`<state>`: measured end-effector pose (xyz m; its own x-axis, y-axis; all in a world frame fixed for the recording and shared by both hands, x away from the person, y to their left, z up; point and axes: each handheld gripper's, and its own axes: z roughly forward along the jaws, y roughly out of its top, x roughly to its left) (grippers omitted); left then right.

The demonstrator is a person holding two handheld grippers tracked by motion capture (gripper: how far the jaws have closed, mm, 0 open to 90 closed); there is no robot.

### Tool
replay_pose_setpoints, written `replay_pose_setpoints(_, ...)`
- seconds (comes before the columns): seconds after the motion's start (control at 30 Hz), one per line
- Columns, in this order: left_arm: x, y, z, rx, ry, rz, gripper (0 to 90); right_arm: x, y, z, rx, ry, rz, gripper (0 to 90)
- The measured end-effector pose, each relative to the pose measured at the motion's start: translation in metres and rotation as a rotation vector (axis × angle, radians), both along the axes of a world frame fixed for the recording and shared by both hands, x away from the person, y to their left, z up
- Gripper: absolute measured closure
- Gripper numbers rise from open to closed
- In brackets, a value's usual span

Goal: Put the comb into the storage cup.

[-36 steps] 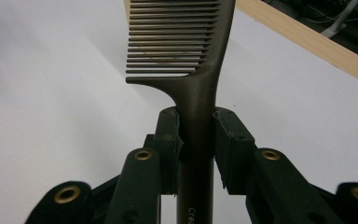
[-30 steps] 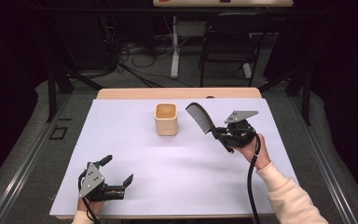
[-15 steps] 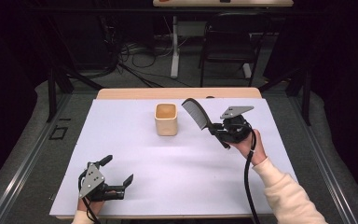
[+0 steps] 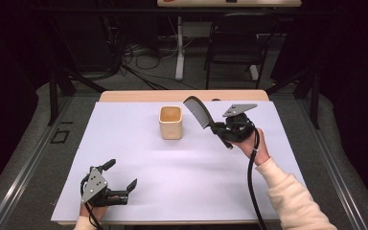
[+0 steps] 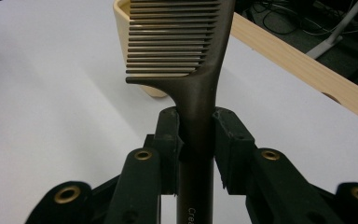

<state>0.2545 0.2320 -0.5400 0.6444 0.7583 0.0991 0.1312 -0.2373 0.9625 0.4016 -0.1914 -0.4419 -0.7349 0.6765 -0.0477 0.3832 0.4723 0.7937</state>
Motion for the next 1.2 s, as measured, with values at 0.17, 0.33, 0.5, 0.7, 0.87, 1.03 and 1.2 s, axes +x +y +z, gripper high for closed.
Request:
replay_pose_setpoints(0.17, 0.0, 0.0, 0.0, 0.0, 0.0, -0.001, 1.1, 0.004, 0.004, 0.002, 0.002, -0.003, 0.0, 72.1)
replay_pose_setpoints(0.33, 0.0, 0.0, 0.0, 0.003, 0.002, -0.001, 1.3, 0.009, 0.007, 0.006, 0.002, -0.005, -0.003, 72.1)
replay_pose_setpoints(0.5, 0.0, 0.0, 0.0, 0.003, 0.003, 0.0, 1.3, 0.013, 0.008, 0.007, 0.007, -0.007, -0.005, 72.1)
replay_pose_setpoints(0.7, 0.001, 0.0, 0.0, 0.006, 0.003, -0.002, 1.2, 0.017, 0.01, 0.008, 0.003, -0.001, -0.012, 72.1)
replay_pose_setpoints(0.87, 0.001, 0.0, 0.0, 0.004, 0.003, -0.002, 1.1, 0.022, 0.012, 0.011, 0.0, -0.005, -0.016, 72.1)
replay_pose_setpoints(1.03, 0.0, 0.0, 0.0, 0.004, 0.002, -0.003, 1.1, 0.025, 0.015, 0.015, 0.003, -0.011, -0.018, 72.1)
replay_pose_setpoints(1.2, 0.001, 0.0, 0.0, 0.005, 0.003, -0.003, 0.9, 0.028, 0.019, 0.017, 0.002, -0.011, -0.017, 72.1)
